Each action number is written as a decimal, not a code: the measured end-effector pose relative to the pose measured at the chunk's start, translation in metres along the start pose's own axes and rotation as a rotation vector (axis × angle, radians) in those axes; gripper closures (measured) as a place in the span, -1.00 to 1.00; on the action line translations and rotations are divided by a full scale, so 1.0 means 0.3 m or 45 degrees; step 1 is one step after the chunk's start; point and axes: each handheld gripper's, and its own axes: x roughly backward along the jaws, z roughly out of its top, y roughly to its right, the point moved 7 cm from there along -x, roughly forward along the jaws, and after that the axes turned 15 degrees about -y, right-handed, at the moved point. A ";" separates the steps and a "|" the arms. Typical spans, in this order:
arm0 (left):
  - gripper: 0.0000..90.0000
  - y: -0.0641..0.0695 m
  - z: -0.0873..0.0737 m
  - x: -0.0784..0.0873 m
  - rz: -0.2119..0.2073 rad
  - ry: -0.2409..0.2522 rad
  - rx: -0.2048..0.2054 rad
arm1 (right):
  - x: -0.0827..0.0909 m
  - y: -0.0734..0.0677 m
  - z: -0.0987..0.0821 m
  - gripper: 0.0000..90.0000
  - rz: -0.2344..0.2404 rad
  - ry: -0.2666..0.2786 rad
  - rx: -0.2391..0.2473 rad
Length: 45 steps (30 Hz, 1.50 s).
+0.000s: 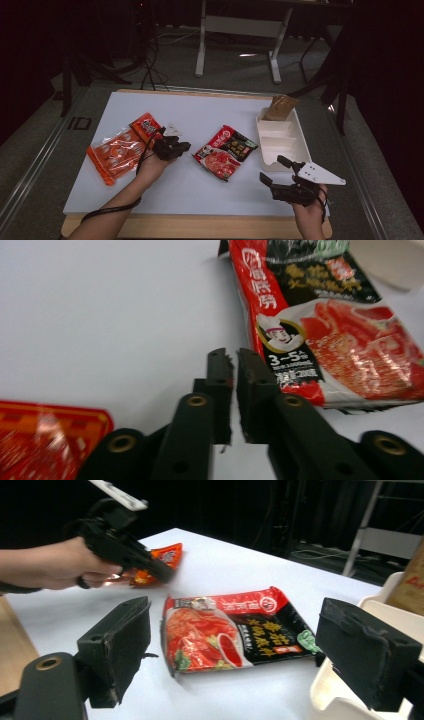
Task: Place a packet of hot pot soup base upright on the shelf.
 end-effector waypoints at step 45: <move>0.98 0.220 -0.077 -0.113 -0.177 -0.245 -0.150 | -0.016 0.000 -0.019 -0.68 0.043 -0.026 -0.007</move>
